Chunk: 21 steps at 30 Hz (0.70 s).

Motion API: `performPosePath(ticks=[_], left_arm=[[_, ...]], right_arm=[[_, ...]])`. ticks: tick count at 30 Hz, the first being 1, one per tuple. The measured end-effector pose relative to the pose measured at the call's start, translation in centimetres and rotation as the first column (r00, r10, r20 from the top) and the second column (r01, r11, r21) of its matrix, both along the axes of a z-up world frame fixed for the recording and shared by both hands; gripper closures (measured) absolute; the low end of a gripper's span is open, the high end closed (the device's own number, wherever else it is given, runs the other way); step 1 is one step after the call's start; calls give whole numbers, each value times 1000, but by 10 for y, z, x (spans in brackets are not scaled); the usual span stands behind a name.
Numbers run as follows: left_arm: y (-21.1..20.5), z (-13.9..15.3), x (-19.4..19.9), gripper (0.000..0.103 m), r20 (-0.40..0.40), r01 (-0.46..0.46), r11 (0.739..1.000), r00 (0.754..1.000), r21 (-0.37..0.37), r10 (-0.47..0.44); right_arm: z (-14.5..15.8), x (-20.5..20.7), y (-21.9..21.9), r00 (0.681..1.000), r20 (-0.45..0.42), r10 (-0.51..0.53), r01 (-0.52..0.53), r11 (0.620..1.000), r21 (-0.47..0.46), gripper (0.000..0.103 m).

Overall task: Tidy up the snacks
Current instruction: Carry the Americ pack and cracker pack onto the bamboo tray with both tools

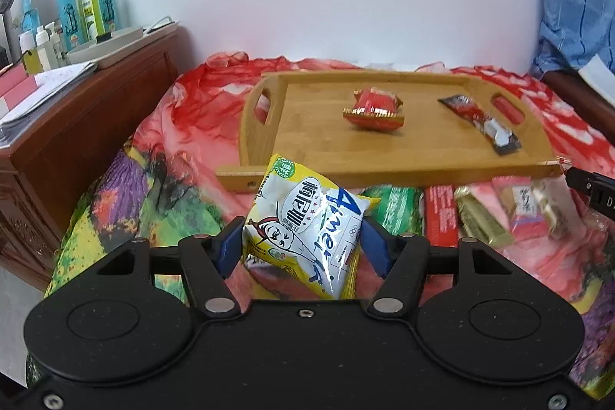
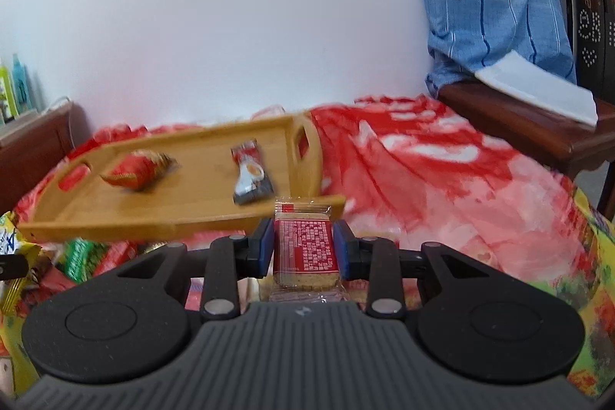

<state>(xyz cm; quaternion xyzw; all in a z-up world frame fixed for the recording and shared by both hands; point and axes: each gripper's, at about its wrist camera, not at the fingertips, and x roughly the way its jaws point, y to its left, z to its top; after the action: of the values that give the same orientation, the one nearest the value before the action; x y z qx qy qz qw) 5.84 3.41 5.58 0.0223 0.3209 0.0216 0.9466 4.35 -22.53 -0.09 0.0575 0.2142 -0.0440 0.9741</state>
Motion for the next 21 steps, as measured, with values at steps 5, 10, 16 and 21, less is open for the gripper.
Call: performPosePath(ticks=[5,10,16,21], left_arm=[[-1,14,7,42,21,5,1000,1000,-20,-4],[-3,25,22,42,31,14,999,999,-37,-13],[-8,31,47,42,27,31,999,999,-38,-30],[-6,33,73,42,40,6,1000,999,-31,-5]], right_arm=[[7,5,1,999,20,35,-36,999,28,65],[17,23,5,994,38,107,-109,993,48,65],[29,57,-5,986,42,163,-166,980,105,65],[30,84,-8,981,20,194,-195,967,163,65]])
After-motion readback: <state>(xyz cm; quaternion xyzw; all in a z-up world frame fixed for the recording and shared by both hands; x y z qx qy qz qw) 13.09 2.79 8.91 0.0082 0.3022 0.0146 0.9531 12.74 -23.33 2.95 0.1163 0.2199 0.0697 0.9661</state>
